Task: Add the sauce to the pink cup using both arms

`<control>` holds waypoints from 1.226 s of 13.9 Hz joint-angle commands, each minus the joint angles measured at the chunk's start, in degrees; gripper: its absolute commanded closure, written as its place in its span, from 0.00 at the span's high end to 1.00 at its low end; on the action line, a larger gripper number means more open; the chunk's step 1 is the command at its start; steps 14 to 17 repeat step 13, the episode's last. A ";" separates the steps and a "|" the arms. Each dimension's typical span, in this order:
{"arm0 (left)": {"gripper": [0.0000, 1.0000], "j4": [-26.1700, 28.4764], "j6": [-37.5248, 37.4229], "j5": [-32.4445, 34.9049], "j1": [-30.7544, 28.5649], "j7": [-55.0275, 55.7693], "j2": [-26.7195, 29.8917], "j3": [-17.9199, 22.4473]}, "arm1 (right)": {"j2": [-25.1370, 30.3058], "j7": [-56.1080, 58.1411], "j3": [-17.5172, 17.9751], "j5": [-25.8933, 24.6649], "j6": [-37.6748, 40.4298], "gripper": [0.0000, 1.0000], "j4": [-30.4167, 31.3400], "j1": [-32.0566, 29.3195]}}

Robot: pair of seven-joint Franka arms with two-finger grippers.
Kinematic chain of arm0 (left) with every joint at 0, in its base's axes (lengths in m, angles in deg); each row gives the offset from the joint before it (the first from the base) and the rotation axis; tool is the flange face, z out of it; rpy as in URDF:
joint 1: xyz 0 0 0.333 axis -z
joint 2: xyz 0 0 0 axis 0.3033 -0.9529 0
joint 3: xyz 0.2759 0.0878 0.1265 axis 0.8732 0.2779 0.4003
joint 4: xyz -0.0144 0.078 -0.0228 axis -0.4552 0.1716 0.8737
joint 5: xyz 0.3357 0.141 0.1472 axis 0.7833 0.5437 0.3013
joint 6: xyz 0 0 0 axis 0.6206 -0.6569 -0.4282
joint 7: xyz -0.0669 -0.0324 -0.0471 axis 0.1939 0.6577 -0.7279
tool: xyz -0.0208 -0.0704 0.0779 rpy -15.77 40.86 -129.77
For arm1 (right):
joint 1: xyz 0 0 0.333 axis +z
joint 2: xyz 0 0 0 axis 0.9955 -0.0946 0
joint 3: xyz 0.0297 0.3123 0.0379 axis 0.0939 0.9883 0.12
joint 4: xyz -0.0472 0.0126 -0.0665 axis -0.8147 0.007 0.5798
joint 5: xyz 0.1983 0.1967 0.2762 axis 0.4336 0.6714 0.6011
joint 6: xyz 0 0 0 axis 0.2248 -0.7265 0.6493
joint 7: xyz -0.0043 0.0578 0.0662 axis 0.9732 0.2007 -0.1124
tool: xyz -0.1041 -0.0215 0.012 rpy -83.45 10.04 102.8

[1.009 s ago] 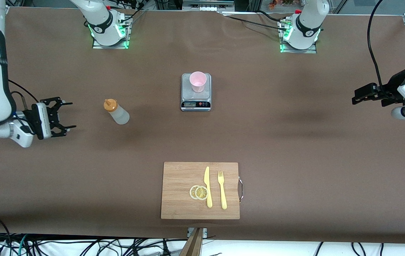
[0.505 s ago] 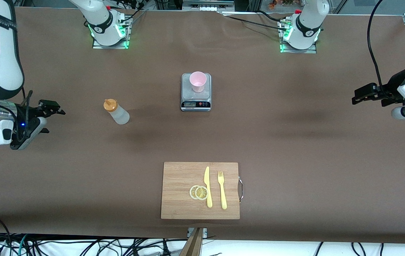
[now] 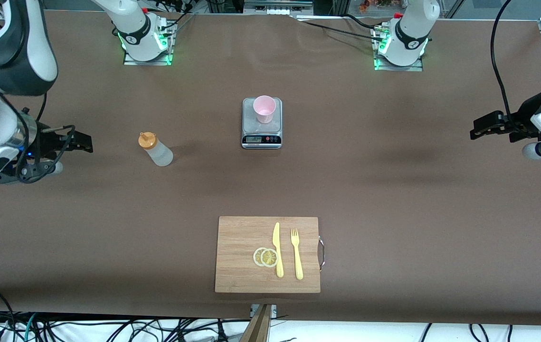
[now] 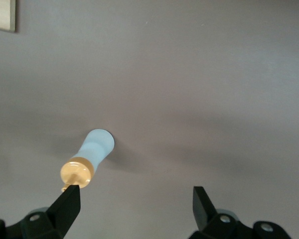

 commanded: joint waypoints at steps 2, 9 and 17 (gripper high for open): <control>1.00 -1.57 -1.24 -0.10 0.26 -0.70 -0.70 0.16 | 7.08 -4.37 0.49 -1.38 4.05 1.00 1.41 -1.82; 1.00 -1.66 -1.24 -0.10 0.35 -0.70 -0.88 -0.02 | 7.79 -10.24 -0.47 -0.94 13.74 1.00 -5.19 -3.32; 1.00 -1.66 -1.24 -0.10 0.35 -0.70 -1.05 -0.10 | 7.88 -10.44 -0.91 -0.58 14.53 1.00 -5.11 -3.23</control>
